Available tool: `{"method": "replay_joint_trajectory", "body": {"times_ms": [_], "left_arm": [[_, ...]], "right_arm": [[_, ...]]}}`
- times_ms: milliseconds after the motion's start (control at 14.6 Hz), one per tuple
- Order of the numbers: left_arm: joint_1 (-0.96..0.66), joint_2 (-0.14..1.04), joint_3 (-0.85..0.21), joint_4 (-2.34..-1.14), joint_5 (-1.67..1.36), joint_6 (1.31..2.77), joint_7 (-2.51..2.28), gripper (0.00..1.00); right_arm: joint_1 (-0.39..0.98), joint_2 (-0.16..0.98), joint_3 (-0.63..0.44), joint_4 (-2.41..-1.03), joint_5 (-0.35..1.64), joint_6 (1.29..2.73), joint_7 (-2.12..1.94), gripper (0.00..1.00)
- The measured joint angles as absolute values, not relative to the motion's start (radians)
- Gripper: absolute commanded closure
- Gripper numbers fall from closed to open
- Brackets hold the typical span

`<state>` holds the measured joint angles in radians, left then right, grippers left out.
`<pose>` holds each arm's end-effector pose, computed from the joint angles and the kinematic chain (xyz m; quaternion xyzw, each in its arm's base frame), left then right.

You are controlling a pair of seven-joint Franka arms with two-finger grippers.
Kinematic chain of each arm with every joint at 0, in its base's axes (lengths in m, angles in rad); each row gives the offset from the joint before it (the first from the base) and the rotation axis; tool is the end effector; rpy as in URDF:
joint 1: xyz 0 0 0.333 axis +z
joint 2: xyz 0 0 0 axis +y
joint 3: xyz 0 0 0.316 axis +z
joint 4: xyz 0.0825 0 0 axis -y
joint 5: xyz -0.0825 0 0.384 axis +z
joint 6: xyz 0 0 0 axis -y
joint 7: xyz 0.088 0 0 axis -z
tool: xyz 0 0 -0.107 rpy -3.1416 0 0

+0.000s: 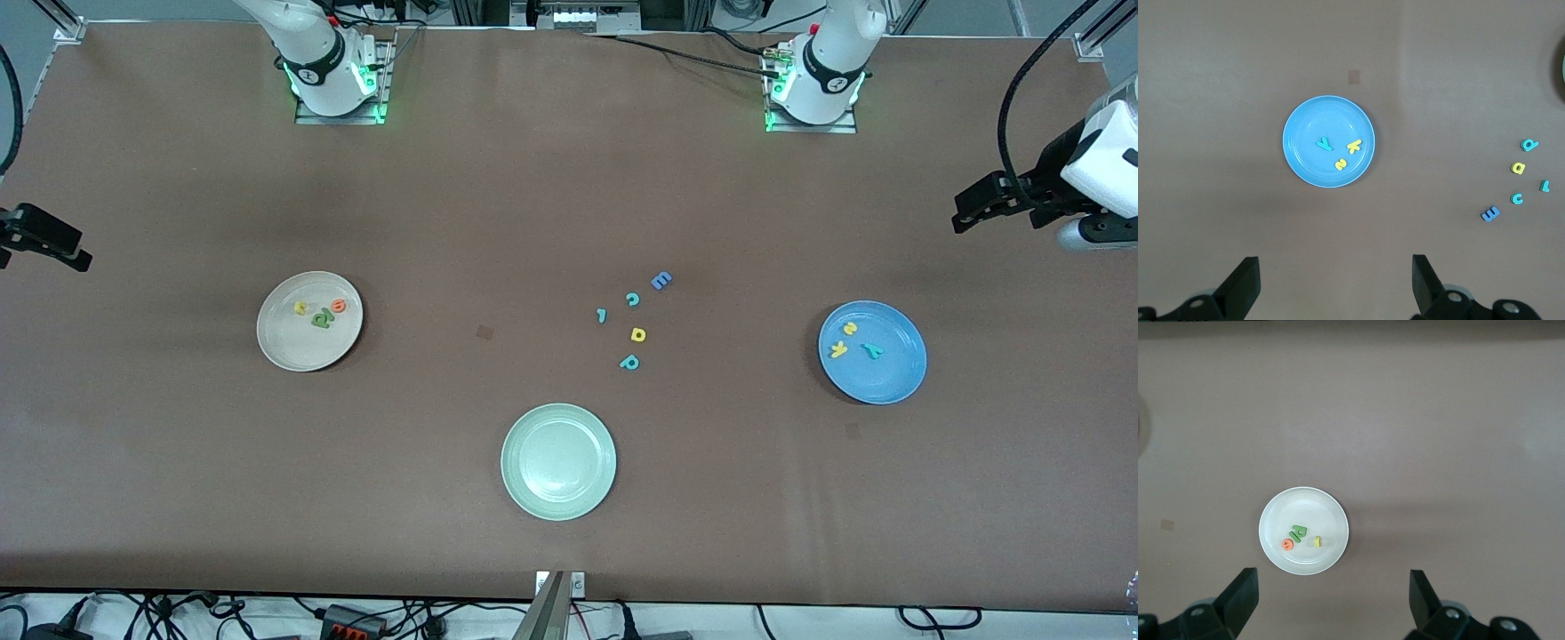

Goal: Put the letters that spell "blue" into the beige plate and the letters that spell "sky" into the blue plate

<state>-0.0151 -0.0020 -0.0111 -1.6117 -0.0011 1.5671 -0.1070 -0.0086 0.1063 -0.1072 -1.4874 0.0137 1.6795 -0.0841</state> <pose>0.5520 -0.0146 0.6060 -0.9990 -0.0404 0.0213 0.0009 0.5946 -0.0643 0.6134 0.9989 -0.0157 0.0431 0.0031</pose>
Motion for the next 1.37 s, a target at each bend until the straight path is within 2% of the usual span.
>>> {"method": "replay_joint_trajectory", "body": {"times_ms": [273, 547, 820, 1367], "left_arm": [[-0.015, -0.002, -0.011, -1.612, -0.001, 1.567, -0.107, 0.00], [-0.015, -0.002, -0.011, -1.611, -0.016, 1.567, -0.107, 0.00], [-0.015, -0.002, -0.011, -1.611, -0.021, 1.567, -0.107, 0.00], [-0.016, -0.002, -0.014, -1.611, -0.021, 1.567, -0.107, 0.00]], "right_arm": [[-0.029, 0.095, -0.087, -1.514, 0.002, 1.650, -0.084, 0.00], [-0.030, -0.010, -0.085, -1.653, -0.018, 1.667, -0.084, 0.00], [-0.032, -0.087, -0.083, -1.723, -0.018, 1.660, -0.084, 0.00], [-0.032, -0.096, -0.075, -1.740, -0.018, 1.649, -0.083, 0.00]]}}
